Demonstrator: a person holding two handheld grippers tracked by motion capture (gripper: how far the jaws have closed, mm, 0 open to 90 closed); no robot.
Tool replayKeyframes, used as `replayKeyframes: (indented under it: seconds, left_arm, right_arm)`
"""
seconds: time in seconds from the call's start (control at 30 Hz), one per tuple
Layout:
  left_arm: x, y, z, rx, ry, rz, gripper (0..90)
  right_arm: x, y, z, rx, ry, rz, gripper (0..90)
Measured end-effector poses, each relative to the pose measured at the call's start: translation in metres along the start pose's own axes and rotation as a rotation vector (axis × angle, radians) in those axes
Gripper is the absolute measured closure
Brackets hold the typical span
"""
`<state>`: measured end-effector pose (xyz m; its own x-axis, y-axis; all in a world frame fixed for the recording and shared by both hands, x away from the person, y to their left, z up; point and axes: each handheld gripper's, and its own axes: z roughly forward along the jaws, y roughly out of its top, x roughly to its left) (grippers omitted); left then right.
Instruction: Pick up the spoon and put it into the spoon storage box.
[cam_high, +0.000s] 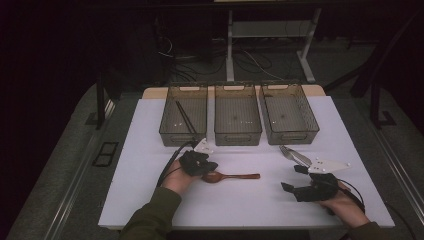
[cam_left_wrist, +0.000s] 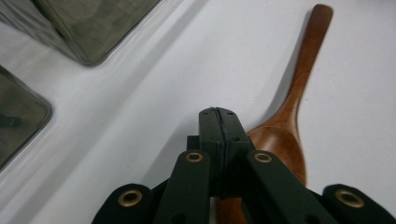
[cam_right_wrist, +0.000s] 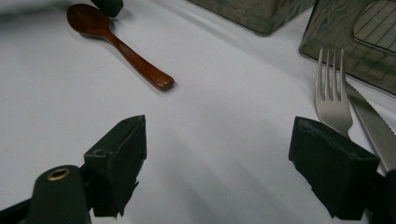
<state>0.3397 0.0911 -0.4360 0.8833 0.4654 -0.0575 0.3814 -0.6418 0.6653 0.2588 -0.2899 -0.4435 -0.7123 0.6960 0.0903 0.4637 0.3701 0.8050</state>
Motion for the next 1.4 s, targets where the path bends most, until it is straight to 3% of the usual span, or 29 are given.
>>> replayKeyframes:
  seconds: [0.1, 0.3, 0.37, 0.43, 0.73, 1.0, 1.13, 1.2, 1.33, 1.4]
  left_arm:
    - [0.002, -0.001, -0.006, -0.046, -0.018, -0.034, 83.2]
    - [-0.001, -0.010, -0.022, -0.118, -0.053, -0.092, 56.2]
    - [-0.001, -0.016, -0.024, -0.134, -0.062, -0.115, 50.8]
    - [-0.003, -0.020, -0.023, -0.135, -0.073, -0.112, 47.2]
    - [-0.007, -0.022, -0.010, -0.085, -0.076, -0.082, 44.1]
    - [-0.008, -0.023, -0.009, -0.065, -0.065, -0.080, 44.7]
    - [-0.009, -0.022, -0.007, -0.039, -0.067, -0.049, 44.7]
    - [-0.011, -0.022, -0.006, -0.036, -0.067, -0.060, 44.8]
    - [-0.012, -0.022, -0.006, -0.026, -0.061, -0.027, 45.5]
    - [-0.014, -0.022, -0.006, -0.025, -0.061, -0.033, 46.4]
  right_arm:
    - [0.000, 0.000, 0.000, 0.002, -0.001, 0.002, 18.4]
    - [0.000, 0.000, 0.001, 0.006, -0.001, 0.002, 18.4]
    - [0.000, 0.000, 0.001, 0.005, 0.000, 0.001, 18.4]
    - [0.000, 0.000, 0.001, 0.005, 0.002, -0.002, 18.4]
    - [0.002, 0.000, 0.003, 0.016, 0.000, -0.011, 18.4]
    - [0.001, 0.000, 0.003, 0.013, 0.003, -0.008, 18.4]
    - [0.001, 0.000, 0.003, 0.012, 0.004, -0.006, 18.4]
    - [0.001, 0.000, 0.003, 0.012, 0.004, -0.007, 18.4]
    - [0.001, 0.000, 0.003, 0.011, 0.001, -0.006, 18.4]
    - [0.001, 0.000, 0.002, 0.011, 0.000, -0.004, 18.4]
